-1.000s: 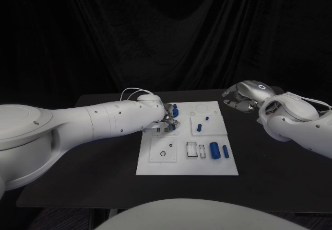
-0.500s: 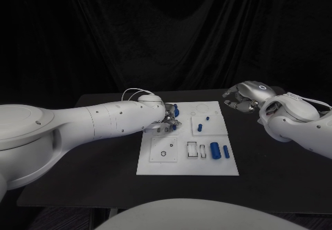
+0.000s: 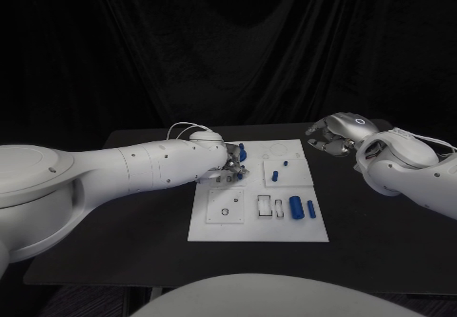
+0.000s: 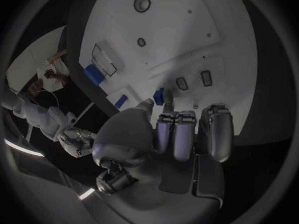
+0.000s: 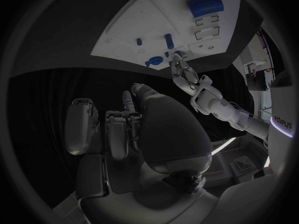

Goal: Assemble the parts on the task board

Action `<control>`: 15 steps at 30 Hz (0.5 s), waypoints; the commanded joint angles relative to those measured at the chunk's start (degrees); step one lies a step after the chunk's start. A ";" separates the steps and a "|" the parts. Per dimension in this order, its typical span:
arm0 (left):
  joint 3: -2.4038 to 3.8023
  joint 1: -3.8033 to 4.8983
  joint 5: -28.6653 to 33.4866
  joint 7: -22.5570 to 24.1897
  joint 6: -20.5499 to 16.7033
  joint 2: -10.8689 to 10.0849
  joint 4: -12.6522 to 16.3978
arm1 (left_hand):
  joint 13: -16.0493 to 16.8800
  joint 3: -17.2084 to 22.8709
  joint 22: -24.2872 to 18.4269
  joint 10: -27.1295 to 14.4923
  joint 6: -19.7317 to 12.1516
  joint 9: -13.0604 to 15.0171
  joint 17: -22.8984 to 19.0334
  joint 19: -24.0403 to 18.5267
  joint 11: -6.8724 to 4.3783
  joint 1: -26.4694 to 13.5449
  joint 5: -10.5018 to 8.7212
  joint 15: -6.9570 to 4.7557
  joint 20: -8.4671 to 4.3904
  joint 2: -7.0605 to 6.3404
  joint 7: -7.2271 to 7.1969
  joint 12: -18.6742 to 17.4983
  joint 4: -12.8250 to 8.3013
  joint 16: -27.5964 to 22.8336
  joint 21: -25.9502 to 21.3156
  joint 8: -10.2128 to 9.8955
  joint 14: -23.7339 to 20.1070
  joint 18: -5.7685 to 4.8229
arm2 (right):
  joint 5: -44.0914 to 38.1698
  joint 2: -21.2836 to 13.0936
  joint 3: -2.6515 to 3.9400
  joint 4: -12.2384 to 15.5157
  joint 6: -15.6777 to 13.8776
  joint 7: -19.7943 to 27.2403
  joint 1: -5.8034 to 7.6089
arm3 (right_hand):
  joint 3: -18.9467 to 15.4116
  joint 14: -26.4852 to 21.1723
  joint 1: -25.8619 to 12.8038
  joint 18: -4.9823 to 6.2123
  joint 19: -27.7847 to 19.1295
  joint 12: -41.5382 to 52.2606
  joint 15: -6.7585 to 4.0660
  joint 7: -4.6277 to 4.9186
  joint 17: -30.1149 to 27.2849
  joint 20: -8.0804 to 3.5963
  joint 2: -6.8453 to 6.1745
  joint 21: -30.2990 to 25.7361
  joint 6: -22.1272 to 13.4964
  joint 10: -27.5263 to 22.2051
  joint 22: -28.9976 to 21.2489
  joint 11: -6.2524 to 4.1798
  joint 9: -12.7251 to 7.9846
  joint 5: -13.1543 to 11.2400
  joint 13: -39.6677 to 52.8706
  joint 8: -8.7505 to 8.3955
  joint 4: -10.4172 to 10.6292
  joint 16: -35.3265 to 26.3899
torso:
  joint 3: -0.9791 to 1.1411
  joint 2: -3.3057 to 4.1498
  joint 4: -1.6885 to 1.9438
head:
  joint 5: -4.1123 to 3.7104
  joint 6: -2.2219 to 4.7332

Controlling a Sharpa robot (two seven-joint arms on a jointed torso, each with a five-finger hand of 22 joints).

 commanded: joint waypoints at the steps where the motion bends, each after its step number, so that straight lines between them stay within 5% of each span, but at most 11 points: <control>1: 0.05 -0.14 0.08 0.18 0.98 0.04 0.06 | 15.07 0.30 3.00 6.17 0.30 0.10 15.08 -0.23 0.04 -0.02 -0.32 -0.21 0.11 -0.62 0.07 0.20 -0.14 0.37 -0.36 -0.35 5.96 -0.71 | -0.17 0.00 0.04 -0.06 0.52 -0.32 -0.18 | 0.41 6.04 -0.02 0.74 -0.33 -0.26 0.42 0.02 15.08 0.08 0.24 -0.30 0.39 5.08 10.52 0.40 -0.09 0.35 14.26 -0.29 0.04 0.14 | 0.00 0.00 -0.06 | 0.06 -0.01; 15: 0.05 -0.35 0.08 1.24 1.40 0.24 -0.17 | 15.07 2.76 3.02 6.17 0.93 0.58 15.08 -0.24 -0.15 0.98 0.46 -0.36 -0.02 -1.56 -0.16 0.20 -2.52 0.37 -0.58 -1.76 5.96 -0.69 | -0.17 0.11 0.04 -0.12 0.75 -0.42 -0.22 | 0.47 6.02 -0.08 0.77 -0.38 -0.34 0.42 0.03 15.05 0.08 0.20 -0.42 0.34 5.01 10.48 0.40 -0.12 0.37 14.20 -0.35 0.02 0.09 | 0.03 0.04 -0.03 | 0.21 -0.01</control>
